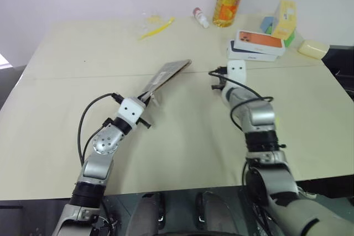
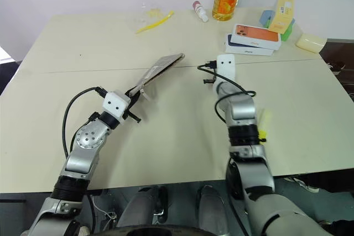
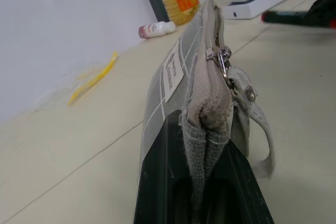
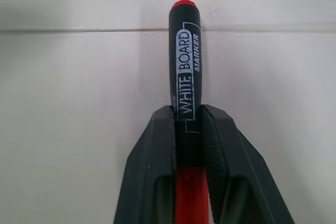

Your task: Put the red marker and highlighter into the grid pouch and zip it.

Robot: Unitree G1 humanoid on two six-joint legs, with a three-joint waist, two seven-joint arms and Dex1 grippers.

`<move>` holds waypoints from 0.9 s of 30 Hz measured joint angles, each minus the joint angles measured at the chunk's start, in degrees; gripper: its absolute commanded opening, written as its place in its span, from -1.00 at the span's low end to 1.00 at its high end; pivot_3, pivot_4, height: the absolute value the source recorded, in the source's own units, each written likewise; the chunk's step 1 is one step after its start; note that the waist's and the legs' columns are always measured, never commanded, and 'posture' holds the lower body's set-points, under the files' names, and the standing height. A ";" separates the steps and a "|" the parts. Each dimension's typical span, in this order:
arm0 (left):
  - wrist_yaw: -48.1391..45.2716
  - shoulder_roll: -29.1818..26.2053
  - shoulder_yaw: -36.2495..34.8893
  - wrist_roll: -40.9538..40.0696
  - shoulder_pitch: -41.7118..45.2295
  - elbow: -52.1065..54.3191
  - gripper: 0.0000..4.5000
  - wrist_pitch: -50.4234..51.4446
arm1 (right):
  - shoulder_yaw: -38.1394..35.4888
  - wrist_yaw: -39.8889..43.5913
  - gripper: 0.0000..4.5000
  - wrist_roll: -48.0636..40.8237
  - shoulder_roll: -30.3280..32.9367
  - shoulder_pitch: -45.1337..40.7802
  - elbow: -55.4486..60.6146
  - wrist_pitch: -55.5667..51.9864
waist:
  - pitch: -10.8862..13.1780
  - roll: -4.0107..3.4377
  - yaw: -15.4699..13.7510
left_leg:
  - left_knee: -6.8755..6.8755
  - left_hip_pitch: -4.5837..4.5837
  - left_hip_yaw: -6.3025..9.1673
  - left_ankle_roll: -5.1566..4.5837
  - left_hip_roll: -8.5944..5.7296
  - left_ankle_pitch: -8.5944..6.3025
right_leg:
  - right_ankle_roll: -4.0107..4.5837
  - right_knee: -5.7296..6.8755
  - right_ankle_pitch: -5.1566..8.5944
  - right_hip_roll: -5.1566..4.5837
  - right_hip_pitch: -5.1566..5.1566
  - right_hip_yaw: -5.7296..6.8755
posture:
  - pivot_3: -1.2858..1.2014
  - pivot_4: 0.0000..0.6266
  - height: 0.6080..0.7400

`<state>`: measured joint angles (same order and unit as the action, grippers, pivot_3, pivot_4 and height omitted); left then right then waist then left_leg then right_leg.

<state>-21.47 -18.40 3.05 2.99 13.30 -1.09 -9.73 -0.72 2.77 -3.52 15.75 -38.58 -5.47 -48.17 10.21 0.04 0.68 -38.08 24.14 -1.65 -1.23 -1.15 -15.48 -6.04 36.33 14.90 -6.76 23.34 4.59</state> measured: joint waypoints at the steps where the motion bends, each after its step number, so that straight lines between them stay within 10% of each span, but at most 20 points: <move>1: -0.51 -0.23 0.00 -0.32 0.13 0.01 -1.00 0.23 | 2.07 3.06 -0.91 0.32 3.60 1.88 3.79 0.25 | 0.00 0.00 0.02 | 0.00 0.00 0.00 -0.02 0.00 -0.01 | 0.00 0.00 0.00 0.00 0.01 0.00 | 0.03 -0.52 1.00; 7: -5.88 -1.47 0.12 -4.45 0.64 0.10 -1.00 0.48 | 8.72 20.94 -0.91 2.73 21.75 8.67 20.43 13.61 | 0.00 0.01 0.18 | -0.03 -0.05 -0.01 -0.02 0.08 -0.01 | -0.02 -0.02 0.01 0.09 -0.02 0.01 | 0.03 -0.52 1.00; 27: -9.78 -1.46 0.30 -7.20 0.22 0.90 -1.00 0.58 | 13.26 30.21 -0.91 8.52 23.07 9.71 21.88 21.56 | 0.00 0.03 -1.41 | -0.13 -0.09 0.00 0.01 0.04 0.01 | -0.02 -0.04 0.00 0.03 -0.15 0.02 | 0.03 -0.52 1.00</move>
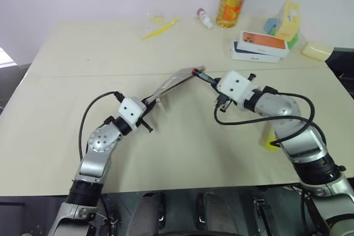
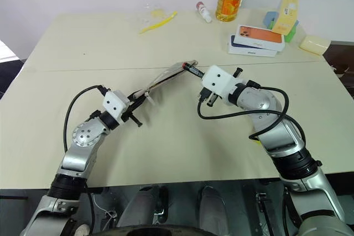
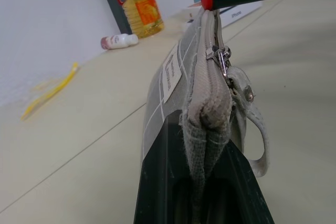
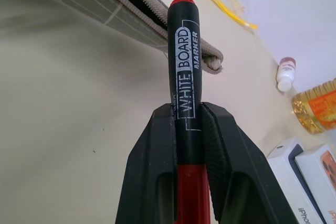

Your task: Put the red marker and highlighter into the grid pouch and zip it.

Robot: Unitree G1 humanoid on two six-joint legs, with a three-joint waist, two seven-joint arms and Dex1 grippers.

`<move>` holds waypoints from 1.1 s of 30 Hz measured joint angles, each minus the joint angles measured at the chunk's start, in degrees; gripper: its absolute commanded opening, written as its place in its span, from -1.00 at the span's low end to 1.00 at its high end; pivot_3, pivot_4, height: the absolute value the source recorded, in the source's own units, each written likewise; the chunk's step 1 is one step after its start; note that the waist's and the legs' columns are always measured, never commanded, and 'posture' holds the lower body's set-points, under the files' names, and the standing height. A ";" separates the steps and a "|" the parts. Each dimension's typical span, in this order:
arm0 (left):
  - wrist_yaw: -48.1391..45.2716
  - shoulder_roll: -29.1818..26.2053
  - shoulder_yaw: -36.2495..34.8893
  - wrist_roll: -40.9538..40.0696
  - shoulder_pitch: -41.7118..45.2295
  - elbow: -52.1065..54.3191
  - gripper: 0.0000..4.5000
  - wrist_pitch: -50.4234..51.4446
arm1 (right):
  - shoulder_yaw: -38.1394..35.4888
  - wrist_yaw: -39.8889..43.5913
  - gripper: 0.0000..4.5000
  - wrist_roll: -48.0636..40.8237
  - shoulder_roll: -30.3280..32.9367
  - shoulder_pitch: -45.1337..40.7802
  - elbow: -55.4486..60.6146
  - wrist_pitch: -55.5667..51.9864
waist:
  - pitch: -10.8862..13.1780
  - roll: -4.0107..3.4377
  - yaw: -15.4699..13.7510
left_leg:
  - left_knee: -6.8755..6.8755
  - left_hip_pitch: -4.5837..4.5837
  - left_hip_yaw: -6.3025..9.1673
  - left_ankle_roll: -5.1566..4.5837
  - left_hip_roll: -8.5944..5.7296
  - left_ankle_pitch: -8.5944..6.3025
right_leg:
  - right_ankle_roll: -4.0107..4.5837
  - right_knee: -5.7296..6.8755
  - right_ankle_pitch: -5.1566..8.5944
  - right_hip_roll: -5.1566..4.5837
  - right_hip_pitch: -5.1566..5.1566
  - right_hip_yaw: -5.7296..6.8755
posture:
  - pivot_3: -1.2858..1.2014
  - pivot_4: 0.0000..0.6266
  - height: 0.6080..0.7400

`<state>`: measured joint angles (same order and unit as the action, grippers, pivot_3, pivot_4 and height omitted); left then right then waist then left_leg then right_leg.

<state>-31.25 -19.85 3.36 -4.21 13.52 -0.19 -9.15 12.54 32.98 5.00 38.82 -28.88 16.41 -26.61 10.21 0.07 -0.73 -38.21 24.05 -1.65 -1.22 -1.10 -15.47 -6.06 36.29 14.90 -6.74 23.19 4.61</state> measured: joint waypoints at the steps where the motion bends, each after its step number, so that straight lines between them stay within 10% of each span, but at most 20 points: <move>1: 0.07 0.00 -0.02 0.00 -0.04 0.00 -1.00 0.00 | 0.00 0.12 -0.91 0.04 0.00 0.09 0.00 0.10 | 0.00 0.00 -0.01 | 0.00 0.00 0.00 0.00 0.00 0.00 | 0.00 0.00 0.00 0.00 -0.01 0.00 | 0.03 -0.52 1.00; 33: 0.21 0.39 -0.05 -0.12 -0.31 0.44 -1.00 0.08 | -2.23 3.58 -0.91 0.67 0.25 2.54 1.32 0.95 | 0.00 0.00 0.02 | -0.02 0.00 0.00 0.12 0.00 0.07 | -0.01 0.00 -0.01 0.00 -0.02 0.00 | 0.03 -0.52 1.00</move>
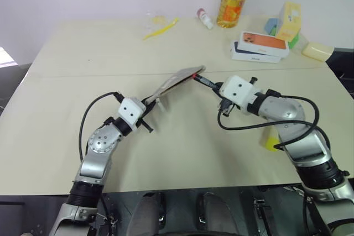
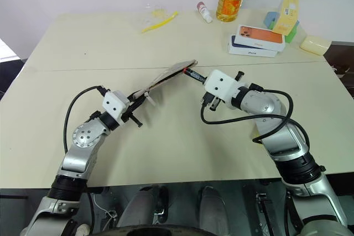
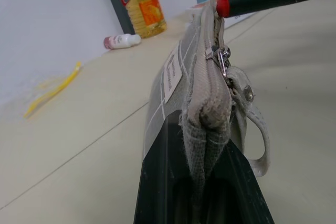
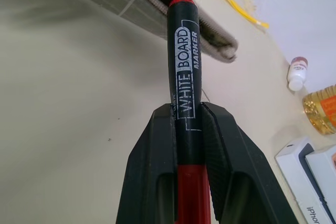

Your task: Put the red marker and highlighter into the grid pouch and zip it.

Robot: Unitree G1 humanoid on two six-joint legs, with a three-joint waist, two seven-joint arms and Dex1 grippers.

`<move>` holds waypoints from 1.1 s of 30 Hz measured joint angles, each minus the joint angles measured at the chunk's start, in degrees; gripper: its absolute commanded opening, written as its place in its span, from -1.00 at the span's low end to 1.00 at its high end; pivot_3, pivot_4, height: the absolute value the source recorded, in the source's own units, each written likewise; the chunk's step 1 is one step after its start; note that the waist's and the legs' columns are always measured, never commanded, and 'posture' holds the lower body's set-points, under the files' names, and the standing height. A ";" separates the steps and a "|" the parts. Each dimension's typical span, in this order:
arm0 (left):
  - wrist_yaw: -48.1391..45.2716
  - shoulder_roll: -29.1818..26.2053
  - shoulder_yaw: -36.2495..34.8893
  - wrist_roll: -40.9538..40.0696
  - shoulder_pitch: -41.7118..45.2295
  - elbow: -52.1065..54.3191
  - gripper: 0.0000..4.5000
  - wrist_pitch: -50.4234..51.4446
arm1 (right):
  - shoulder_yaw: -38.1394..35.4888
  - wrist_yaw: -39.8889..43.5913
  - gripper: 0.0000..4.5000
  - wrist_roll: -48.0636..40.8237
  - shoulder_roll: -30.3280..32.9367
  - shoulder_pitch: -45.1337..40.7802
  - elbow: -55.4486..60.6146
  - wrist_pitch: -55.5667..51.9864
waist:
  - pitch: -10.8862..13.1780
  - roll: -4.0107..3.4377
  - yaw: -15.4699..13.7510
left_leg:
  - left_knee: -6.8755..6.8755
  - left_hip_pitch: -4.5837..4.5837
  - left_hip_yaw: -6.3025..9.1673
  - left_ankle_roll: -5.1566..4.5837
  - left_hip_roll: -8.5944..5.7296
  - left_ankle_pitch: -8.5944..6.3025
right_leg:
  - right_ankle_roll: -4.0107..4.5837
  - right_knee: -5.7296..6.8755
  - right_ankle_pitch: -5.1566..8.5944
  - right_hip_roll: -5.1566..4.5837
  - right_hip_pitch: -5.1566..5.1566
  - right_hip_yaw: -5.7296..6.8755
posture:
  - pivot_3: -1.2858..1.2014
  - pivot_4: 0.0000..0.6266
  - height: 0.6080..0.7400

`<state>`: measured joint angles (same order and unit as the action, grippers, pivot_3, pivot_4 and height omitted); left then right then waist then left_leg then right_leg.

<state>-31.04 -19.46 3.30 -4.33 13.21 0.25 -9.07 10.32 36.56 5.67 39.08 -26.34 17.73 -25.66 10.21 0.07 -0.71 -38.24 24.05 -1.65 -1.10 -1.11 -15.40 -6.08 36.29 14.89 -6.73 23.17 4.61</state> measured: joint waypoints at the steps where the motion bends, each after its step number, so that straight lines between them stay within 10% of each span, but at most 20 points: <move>1: -0.12 0.00 0.01 -0.06 -0.12 0.12 -1.00 0.01 | 0.01 0.07 -0.91 0.20 0.00 0.00 0.00 0.16 | 0.00 0.00 0.00 | 0.00 0.00 0.00 0.03 0.00 0.02 | 0.00 0.00 0.00 0.00 0.00 0.00 | 0.03 -0.52 1.00; 33: -3.76 -1.02 0.10 -1.38 -1.36 0.96 -1.00 0.01 | -0.73 3.39 -0.91 4.36 2.54 -0.44 0.06 3.08 | 0.00 0.00 0.00 | -0.02 0.00 0.00 0.12 0.00 0.07 | 0.00 0.01 0.00 0.00 -0.01 0.00 | 0.03 -0.52 1.00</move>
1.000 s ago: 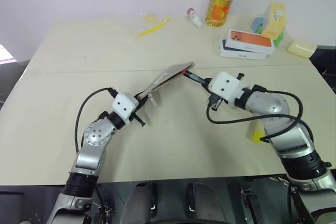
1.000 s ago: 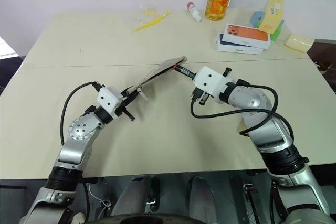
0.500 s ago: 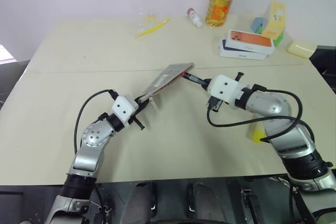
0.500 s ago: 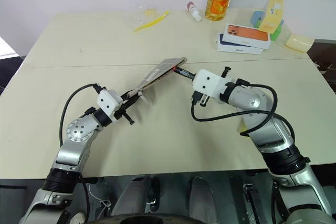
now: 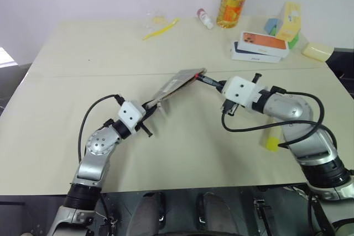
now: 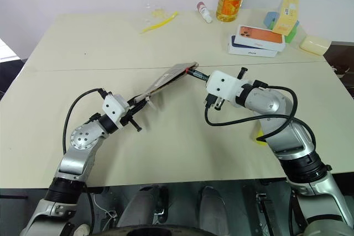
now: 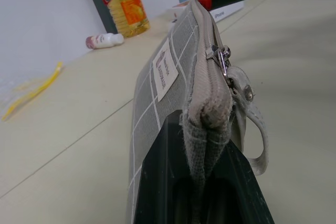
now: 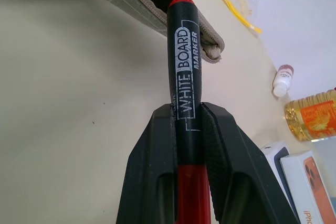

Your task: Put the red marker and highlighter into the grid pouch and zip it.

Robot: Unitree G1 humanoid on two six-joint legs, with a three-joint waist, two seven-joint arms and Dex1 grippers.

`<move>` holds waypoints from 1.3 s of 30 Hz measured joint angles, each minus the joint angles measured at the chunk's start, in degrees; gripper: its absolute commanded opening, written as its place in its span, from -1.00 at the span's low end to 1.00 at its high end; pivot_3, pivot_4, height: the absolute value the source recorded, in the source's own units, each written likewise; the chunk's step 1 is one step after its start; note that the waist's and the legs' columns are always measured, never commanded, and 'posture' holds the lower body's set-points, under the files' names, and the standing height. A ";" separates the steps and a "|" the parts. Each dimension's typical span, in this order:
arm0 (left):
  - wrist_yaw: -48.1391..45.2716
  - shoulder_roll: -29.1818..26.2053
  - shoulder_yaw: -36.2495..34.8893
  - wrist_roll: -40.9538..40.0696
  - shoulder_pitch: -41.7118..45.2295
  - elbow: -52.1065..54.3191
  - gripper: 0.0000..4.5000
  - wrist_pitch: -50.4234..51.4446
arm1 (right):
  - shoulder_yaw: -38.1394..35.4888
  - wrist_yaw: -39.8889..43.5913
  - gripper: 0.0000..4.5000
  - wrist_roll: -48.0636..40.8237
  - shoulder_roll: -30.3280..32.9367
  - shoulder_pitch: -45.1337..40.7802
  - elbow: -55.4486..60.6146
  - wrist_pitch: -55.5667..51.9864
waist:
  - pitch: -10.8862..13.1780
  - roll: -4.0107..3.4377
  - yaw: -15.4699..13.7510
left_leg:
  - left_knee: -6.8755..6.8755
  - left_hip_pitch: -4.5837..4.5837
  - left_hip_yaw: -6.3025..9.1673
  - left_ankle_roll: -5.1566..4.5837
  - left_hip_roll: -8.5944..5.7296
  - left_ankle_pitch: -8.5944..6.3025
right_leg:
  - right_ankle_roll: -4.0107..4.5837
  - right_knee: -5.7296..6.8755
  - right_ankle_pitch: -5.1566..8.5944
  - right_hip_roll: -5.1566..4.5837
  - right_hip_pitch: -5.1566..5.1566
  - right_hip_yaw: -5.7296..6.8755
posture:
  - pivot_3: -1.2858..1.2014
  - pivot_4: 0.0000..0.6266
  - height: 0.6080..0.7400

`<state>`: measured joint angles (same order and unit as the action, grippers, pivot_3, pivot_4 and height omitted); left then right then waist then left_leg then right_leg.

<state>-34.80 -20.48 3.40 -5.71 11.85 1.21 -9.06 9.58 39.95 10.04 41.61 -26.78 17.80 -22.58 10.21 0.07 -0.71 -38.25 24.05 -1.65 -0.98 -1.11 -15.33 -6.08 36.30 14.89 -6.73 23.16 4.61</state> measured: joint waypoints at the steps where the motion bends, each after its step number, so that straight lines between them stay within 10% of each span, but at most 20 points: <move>1: -0.04 0.00 0.00 -0.03 -0.14 0.11 -1.00 0.00 | 0.01 0.22 -0.91 0.21 0.23 0.00 0.00 0.25 | 0.00 0.00 0.01 | 0.00 0.00 0.00 0.00 0.00 0.00 | 0.00 0.00 0.00 0.00 0.00 0.00 | 0.03 -0.52 1.00; 22: -16.35 -7.64 3.04 -3.26 2.77 2.16 -1.00 -0.03 | 10.67 9.56 -0.91 9.55 4.33 -0.28 2.26 21.61 | -0.01 0.01 0.06 | -0.04 -0.02 0.00 0.02 0.01 0.01 | 0.00 0.01 0.00 0.03 -0.03 0.00 | 0.03 -0.52 1.00; 23: -17.19 -7.86 3.14 -3.56 3.12 2.11 -1.00 0.02 | 10.79 9.86 -0.45 9.49 3.96 -0.28 2.30 21.82 | -0.01 0.01 0.00 | -0.04 -0.02 0.01 0.03 0.01 0.02 | 0.00 0.02 0.00 0.03 -0.03 0.00 | 0.03 -0.52 1.00; 29: -17.64 -7.41 3.26 -3.66 3.76 0.12 -1.00 -0.63 | 5.19 11.32 0.85 1.90 -0.63 0.54 5.34 13.18 | -0.01 0.01 -0.01 | -0.09 -0.02 0.02 0.03 0.02 0.02 | 0.00 0.02 0.00 0.02 -0.07 0.01 | 0.03 -0.52 1.00; 39: -10.90 -0.59 5.32 0.49 6.27 -6.78 -1.00 -1.50 | -20.85 5.42 0.93 -25.11 -5.11 2.17 19.87 -30.23 | -0.04 0.06 -0.38 | -0.13 -0.26 0.12 -0.30 -0.04 -0.18 | -0.01 0.00 -0.03 -0.07 -0.40 0.06 | 0.03 -0.52 1.00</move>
<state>-45.70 -21.06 8.72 -5.22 18.13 -5.57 -10.56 -11.26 45.37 -15.07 36.50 -24.61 37.67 -52.81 10.17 0.13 -1.09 -38.38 23.79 -1.53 -1.28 -1.14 -15.51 -6.09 36.30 14.86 -6.80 22.76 4.67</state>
